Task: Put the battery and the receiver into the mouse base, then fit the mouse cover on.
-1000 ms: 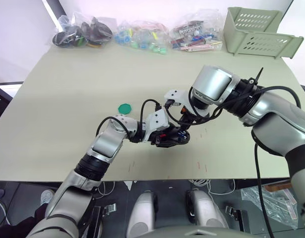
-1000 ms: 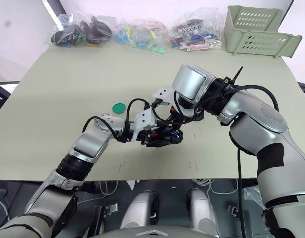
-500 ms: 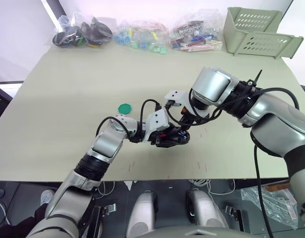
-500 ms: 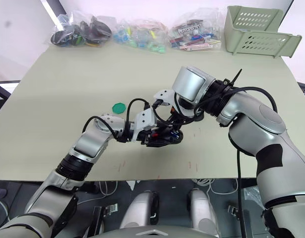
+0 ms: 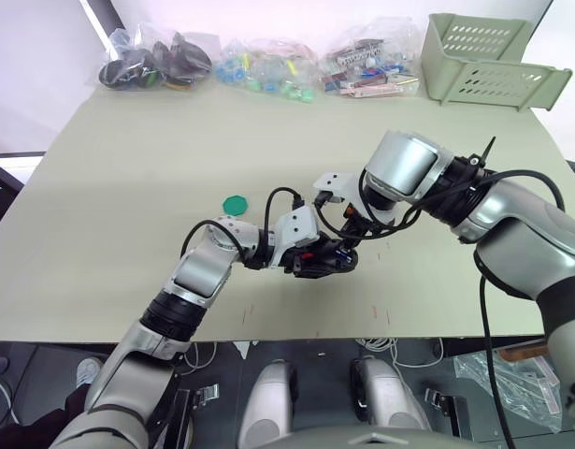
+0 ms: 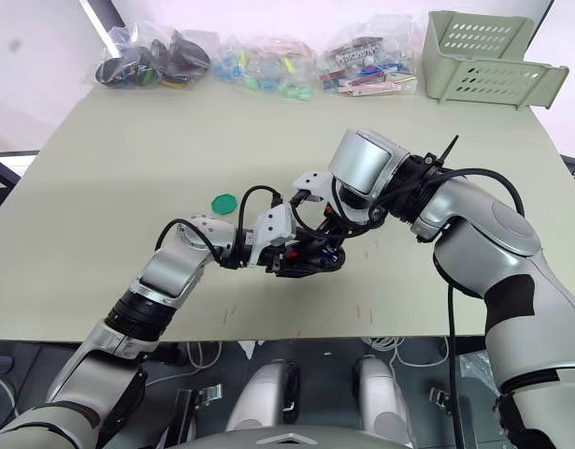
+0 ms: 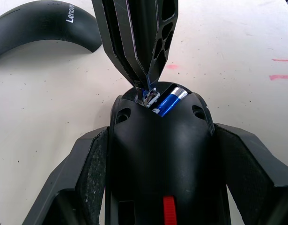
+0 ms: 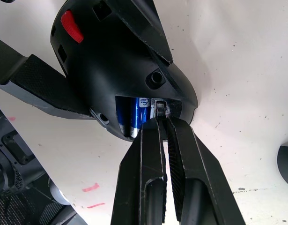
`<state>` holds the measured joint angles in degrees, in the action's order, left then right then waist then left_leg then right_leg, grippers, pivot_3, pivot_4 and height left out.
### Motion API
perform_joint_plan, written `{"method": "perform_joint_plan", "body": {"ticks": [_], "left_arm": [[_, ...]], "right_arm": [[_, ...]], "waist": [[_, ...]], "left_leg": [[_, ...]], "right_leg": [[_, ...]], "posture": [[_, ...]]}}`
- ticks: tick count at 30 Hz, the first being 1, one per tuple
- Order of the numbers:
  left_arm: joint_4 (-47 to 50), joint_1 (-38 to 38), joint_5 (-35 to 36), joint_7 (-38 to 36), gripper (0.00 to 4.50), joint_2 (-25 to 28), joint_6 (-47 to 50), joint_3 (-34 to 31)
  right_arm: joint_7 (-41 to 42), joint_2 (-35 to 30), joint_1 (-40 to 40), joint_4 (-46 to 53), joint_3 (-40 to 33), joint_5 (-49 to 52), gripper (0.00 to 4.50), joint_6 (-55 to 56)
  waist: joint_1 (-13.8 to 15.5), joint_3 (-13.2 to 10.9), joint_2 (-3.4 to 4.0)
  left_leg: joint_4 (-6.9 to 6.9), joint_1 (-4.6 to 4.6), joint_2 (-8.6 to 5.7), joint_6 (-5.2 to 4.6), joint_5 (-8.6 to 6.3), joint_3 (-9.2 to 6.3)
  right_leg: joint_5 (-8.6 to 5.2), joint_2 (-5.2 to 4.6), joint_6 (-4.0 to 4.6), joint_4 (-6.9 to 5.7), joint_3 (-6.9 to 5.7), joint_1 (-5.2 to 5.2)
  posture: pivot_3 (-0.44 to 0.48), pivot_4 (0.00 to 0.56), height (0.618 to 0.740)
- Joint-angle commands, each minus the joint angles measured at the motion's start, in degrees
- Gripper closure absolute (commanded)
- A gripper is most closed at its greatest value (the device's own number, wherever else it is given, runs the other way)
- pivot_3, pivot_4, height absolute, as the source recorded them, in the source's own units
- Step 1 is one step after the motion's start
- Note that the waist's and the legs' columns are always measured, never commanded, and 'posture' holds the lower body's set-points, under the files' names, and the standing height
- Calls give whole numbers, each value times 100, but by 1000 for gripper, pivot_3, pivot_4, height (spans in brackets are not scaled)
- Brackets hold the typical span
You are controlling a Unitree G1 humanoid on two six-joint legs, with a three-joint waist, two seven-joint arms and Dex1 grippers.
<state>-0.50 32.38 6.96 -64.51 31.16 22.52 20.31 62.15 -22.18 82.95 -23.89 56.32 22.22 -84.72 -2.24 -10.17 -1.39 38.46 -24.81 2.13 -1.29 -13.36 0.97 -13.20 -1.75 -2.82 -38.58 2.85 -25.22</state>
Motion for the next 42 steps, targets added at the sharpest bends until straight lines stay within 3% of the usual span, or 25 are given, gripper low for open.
{"method": "perform_joint_plan", "body": {"ticks": [1, 42], "left_arm": [[49, -17, 13, -22, 1526, 26, -11, -40], [23, -51, 4, 104, 1526, -69, -3, -18]], "right_arm": [[-19, -27, -36, 75, -149, -45, 4500, -4], [-271, 587, -193, -144, -108, -243, 4500, -291]], "waist": [[-1, 0, 0], [-10, 16, -2]], "left_leg": [[0, 0, 0, 0, 0, 0], [5, 18, 1, 0, 1, -2]], "right_leg": [[0, 0, 0, 0, 0, 0], [-1, 4, 0, -18, 2, 8]], "posture": [[0, 150, 740], [0, 150, 740]]}}
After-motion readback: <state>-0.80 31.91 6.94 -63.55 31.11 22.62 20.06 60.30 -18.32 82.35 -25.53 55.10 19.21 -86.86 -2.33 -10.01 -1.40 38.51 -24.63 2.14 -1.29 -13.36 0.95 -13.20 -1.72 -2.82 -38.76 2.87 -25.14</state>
